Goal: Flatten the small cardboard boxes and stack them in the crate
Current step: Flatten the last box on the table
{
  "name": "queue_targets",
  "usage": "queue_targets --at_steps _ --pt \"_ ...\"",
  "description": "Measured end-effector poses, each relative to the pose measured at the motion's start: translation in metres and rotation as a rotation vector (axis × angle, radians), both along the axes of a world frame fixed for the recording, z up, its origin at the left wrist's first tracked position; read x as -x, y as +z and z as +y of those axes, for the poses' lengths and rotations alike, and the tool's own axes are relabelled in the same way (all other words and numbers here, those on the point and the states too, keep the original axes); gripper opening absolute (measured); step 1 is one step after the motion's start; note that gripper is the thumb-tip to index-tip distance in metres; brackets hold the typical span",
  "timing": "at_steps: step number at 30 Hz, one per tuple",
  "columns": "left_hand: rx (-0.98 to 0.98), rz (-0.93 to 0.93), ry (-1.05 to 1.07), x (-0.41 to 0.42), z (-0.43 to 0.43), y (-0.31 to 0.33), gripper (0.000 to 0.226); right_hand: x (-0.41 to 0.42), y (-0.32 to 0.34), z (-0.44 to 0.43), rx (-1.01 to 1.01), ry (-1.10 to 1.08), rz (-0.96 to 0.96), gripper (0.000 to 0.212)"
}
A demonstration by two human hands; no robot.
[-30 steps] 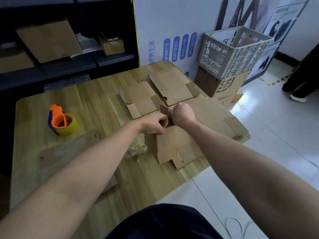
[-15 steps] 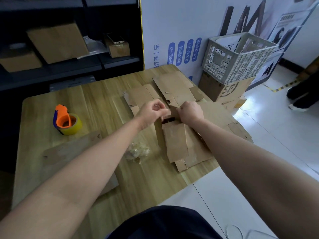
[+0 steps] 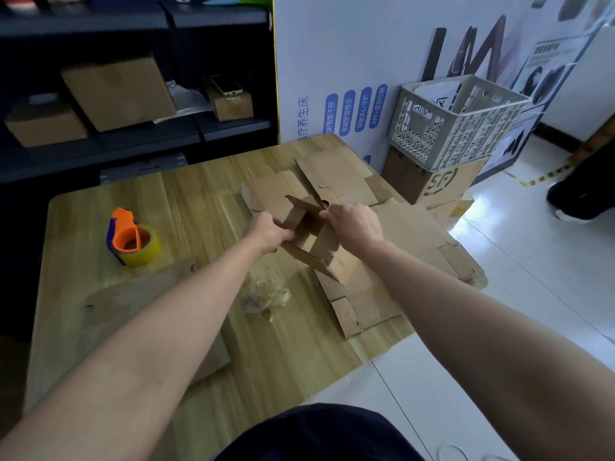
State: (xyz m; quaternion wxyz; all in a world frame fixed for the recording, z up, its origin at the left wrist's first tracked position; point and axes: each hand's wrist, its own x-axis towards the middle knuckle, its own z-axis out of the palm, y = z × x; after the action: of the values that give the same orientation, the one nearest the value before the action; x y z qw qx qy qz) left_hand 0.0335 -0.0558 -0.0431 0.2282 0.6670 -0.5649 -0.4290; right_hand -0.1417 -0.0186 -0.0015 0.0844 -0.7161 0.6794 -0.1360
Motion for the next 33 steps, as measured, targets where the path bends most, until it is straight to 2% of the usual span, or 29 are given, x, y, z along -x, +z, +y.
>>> queue_targets --at_steps 2,4,6,7,9,11,15,17,18,21,23,25,27,29,31,33 --pt "0.078 0.126 0.078 0.001 0.004 -0.004 0.019 0.003 -0.003 0.002 0.007 -0.056 -0.101 0.040" --pt "0.126 0.239 0.155 0.002 0.008 -0.010 0.024 0.006 -0.006 0.003 0.028 -0.093 -0.189 0.038" --pt "0.147 0.277 0.219 0.005 0.012 -0.016 0.029 0.006 -0.012 0.005 0.005 -0.132 -0.303 0.036" --pt "0.147 0.309 0.257 0.008 0.014 -0.017 0.028 0.005 -0.014 0.006 -0.018 -0.180 -0.370 0.042" --pt "0.150 0.391 0.324 0.012 0.015 -0.016 0.025 0.001 -0.017 0.007 -0.066 -0.325 -0.468 0.070" --pt "0.188 0.393 0.342 0.015 0.014 -0.017 0.026 -0.002 -0.018 0.006 -0.119 -0.439 -0.546 0.080" --pt "0.178 0.454 0.392 0.019 0.014 -0.023 0.030 -0.003 -0.011 0.006 -0.257 -0.429 -0.754 0.047" --pt "0.130 0.526 0.448 0.020 0.014 -0.024 0.026 -0.003 -0.009 0.008 -0.302 -0.318 -0.703 0.028" --pt "0.104 0.563 0.485 0.021 0.012 -0.025 0.022 -0.004 -0.007 0.010 -0.331 -0.260 -0.672 0.025" --pt "0.050 0.607 0.593 0.025 0.010 -0.026 0.022 -0.010 -0.008 0.016 -0.545 -0.071 -0.673 0.036" --pt "0.023 0.668 0.616 0.027 0.011 -0.026 0.024 -0.012 -0.012 0.018 -0.572 -0.006 -0.674 0.027" --pt "-0.041 0.755 0.631 0.025 0.011 -0.026 0.028 -0.008 -0.017 0.017 -0.391 -0.084 -0.663 0.024" --pt "-0.114 0.815 0.643 0.020 0.012 -0.026 0.028 0.005 -0.021 0.012 -0.260 -0.258 -0.587 0.039" --pt "-0.167 0.831 0.628 0.017 0.012 -0.026 0.029 0.019 -0.025 0.011 -0.317 -0.358 -0.482 0.060" --pt "-0.223 0.831 0.588 0.017 0.016 -0.028 0.030 0.030 -0.030 0.013 -0.396 -0.402 -0.502 0.078" --pt "-0.264 0.794 0.537 0.018 0.022 -0.031 0.022 0.035 -0.034 0.018 -0.466 -0.421 -0.548 0.077"
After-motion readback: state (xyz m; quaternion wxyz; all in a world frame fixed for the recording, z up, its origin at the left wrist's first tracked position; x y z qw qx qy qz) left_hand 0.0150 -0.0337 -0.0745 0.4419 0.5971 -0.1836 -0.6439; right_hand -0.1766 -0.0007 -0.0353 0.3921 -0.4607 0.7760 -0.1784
